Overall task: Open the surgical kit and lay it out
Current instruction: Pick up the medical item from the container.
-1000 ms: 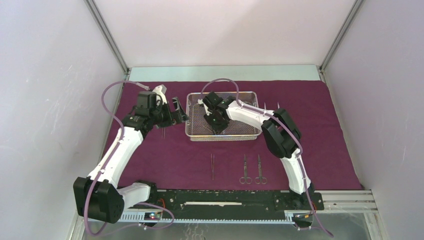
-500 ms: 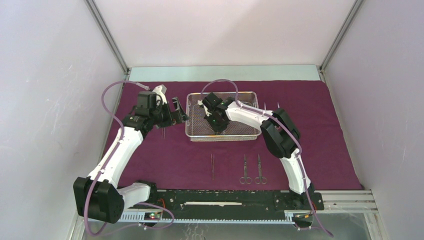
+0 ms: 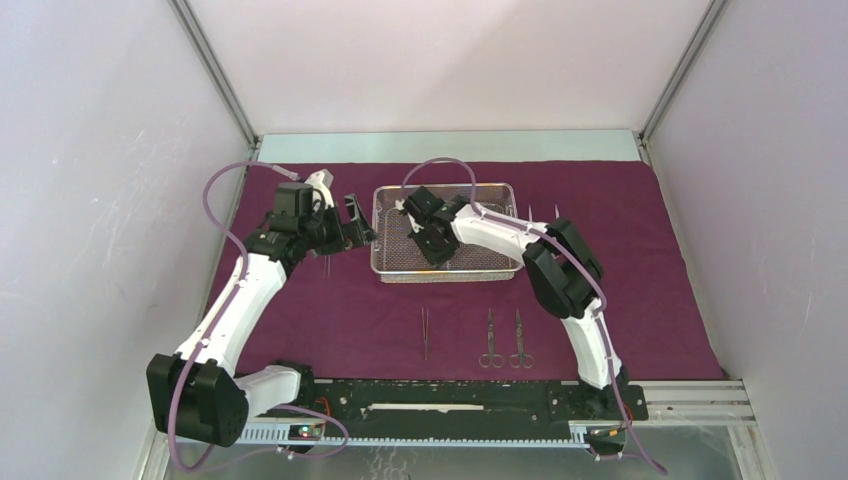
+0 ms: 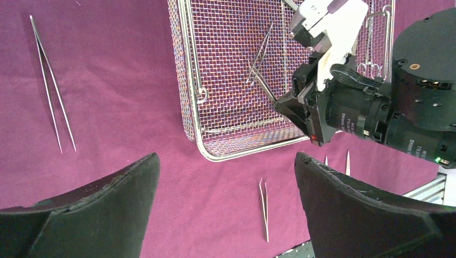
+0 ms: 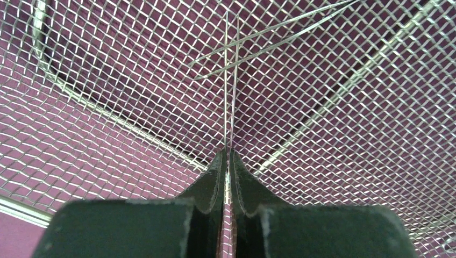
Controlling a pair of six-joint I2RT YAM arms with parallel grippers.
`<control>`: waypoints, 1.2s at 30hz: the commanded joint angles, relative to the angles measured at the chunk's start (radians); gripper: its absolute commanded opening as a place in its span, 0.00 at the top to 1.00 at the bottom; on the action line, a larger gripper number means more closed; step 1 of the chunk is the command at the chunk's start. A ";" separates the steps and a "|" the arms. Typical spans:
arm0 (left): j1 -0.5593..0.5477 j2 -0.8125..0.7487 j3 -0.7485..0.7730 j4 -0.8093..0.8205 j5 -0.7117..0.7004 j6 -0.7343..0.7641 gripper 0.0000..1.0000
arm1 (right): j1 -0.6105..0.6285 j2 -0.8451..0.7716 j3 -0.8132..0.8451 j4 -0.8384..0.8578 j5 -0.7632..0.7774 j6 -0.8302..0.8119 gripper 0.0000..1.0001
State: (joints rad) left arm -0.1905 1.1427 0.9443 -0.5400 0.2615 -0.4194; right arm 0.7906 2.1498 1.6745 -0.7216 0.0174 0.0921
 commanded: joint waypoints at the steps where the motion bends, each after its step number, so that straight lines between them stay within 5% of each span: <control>1: -0.005 -0.003 -0.027 0.021 -0.007 0.004 0.00 | -0.006 -0.115 -0.001 0.007 0.052 0.015 0.92; 23: -0.004 -0.013 -0.027 0.021 -0.003 0.004 0.00 | 0.006 -0.188 0.082 -0.064 0.052 0.053 0.93; 36: -0.004 -0.033 -0.027 0.021 -0.009 0.002 0.00 | 0.056 -0.248 0.095 -0.167 0.081 0.277 0.94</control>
State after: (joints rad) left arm -0.1905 1.1423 0.9443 -0.5404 0.2615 -0.4194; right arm 0.8143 1.9926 1.7477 -0.8383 0.0719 0.2474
